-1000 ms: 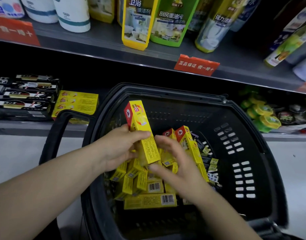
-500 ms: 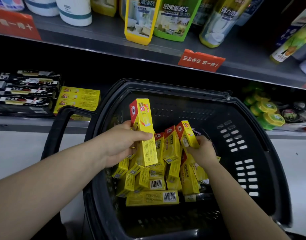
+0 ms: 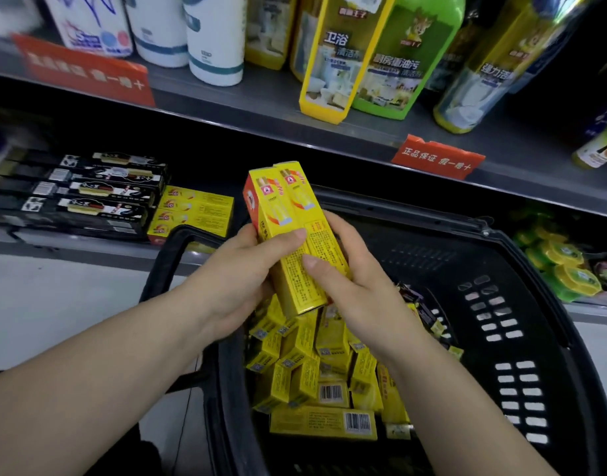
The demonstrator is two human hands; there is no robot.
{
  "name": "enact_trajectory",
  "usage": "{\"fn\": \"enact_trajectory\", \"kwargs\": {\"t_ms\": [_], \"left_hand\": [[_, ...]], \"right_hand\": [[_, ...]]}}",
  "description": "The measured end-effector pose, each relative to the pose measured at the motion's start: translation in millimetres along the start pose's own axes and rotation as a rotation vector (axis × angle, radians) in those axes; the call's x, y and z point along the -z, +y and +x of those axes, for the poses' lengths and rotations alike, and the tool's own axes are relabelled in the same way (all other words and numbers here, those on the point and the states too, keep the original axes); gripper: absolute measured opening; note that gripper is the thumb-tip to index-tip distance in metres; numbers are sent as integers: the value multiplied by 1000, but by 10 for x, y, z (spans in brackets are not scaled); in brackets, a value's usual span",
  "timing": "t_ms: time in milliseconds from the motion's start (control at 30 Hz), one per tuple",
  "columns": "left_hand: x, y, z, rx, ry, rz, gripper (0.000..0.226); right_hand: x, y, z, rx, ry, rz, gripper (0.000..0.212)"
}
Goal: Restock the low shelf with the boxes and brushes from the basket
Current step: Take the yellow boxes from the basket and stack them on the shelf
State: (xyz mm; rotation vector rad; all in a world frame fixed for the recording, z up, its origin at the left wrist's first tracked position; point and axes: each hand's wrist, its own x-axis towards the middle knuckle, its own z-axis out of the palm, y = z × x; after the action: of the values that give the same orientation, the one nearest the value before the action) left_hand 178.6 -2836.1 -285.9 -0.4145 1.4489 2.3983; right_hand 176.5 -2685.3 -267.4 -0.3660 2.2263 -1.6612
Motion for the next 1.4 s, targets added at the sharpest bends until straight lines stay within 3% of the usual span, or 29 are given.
{"fn": "enact_trajectory", "kwargs": {"t_ms": [200,367,500,633,767,900,1167,1300,1400], "left_hand": [[395,258,18,-25,154,-67,27],[771,445,107,-39,254,-161,19],[1103,530,216,-15,308,-258,17],[1521,532,352,23,412,-346,7],[1915,457,501,49,581,-326,7],[2156,396,639,61,683,-334,11],[2224,347,860,43,612,-338,13],[2210,301,957,61,620,-272,11],[2170,268,1026,65,618,-255,8]], "right_hand": [[-303,-228,414,6,-133,-116,43],[-601,-432,1045,-69,-154,-297,12],[-847,-417,1661,-155,-190,-390,23],[-1014,-185,2304,-211,-210,-749,21],[-1150,141,2798,-184,-343,-1243,42],[-1210,526,3259,-216,-403,-1305,48],[-1295,1145,3604,-315,-525,-1134,55],[-1300,1197,3594,-351,-594,-1212,60],[-1378,1021,3550,-316,-620,-1424,55]]}}
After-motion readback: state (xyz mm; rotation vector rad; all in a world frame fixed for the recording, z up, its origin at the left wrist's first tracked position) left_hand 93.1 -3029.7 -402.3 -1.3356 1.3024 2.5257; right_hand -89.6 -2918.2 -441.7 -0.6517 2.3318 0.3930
